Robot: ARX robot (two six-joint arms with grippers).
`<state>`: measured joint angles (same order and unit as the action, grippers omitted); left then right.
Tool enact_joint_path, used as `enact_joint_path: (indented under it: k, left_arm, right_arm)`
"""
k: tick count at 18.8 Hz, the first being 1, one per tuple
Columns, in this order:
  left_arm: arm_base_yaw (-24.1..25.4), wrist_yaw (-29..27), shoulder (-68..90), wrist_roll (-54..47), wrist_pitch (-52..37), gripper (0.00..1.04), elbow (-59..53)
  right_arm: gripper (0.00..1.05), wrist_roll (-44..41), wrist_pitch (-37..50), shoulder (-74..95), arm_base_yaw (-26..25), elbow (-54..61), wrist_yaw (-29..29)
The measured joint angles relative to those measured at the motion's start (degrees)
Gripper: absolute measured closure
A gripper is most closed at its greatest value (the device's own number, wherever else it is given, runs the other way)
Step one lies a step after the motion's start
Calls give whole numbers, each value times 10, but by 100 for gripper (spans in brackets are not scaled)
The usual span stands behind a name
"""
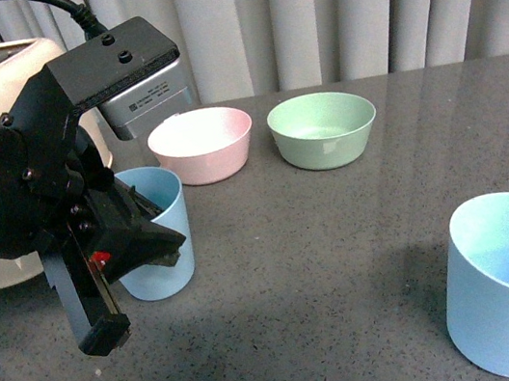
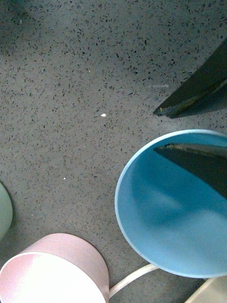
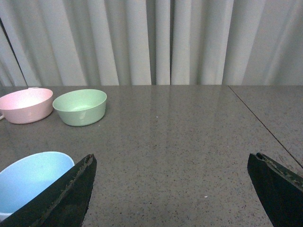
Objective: Stack blue cups with both arms
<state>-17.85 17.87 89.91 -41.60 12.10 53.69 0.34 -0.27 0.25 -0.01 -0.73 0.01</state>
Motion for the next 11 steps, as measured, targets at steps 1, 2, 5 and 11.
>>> enact_joint_path:
  k: [1,2,5,11]
  left_arm:
    - [0,2,0,0,2,93,1]
    - [0,3,0,0,6,103,2]
    - [-1,9,-9,2,26,103,5]
    - [-82,23,-72,3,68,103,47]
  right_arm:
    - [7,0,0,0,0,0,0]
    - [7,0,0,0,0,0,0]
    - [7,0,0,0,0,0,0]
    - [7,0,0,0,0,0,0]
